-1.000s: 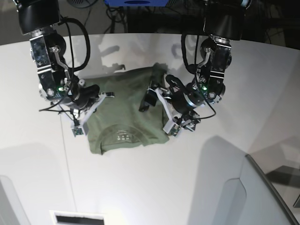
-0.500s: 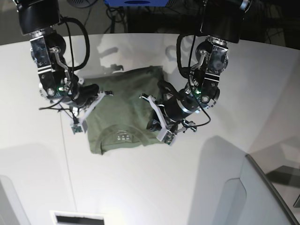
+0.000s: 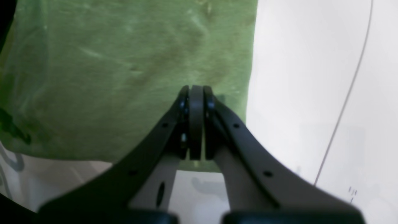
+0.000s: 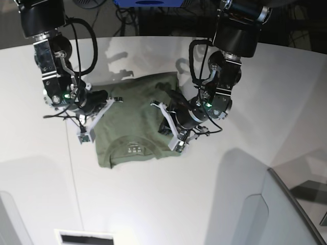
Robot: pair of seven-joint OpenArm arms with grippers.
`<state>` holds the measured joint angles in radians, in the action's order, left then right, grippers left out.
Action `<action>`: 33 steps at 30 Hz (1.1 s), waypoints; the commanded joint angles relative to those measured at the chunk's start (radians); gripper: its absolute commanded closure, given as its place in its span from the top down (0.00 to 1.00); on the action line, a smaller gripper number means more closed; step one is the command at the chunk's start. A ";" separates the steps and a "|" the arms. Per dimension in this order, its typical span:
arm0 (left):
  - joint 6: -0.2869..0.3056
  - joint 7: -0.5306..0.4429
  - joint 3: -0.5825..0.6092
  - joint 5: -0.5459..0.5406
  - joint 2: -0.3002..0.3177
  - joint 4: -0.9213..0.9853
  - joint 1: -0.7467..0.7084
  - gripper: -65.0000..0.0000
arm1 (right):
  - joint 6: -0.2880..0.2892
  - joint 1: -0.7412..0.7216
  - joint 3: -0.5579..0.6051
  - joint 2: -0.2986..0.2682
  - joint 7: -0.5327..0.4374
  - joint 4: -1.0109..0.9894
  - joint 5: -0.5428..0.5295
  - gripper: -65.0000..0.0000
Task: Layout the t-shirt on the table in an organized manner, then fold the t-shirt properly
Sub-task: 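Hold the shirt's collar edge with both grippers and square it, then pat the folded shirt edges flat with both grippers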
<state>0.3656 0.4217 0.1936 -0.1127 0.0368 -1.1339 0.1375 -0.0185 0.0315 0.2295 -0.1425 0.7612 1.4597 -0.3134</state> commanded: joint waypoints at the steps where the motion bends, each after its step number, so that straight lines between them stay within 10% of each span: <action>1: 0.000 -0.022 -0.004 -0.006 0.005 -0.015 0.014 0.00 | -0.001 -0.014 -0.005 -0.003 -0.015 0.017 -0.003 0.01; 16: -0.001 -0.022 -0.012 -0.009 0.087 -0.011 -0.028 0.00 | -0.001 -0.015 0.001 -0.001 -0.015 0.025 -0.003 0.01; 33: -0.015 -0.016 -0.053 -0.008 0.104 -0.455 -0.329 0.00 | -0.001 0.069 -0.026 -0.030 -0.007 0.126 -0.002 0.01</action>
<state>0.3607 0.4301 0.1478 -0.1127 0.1341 -1.5696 -0.2012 -0.0139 0.1139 0.2150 -0.1600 0.7662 1.5703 -0.3153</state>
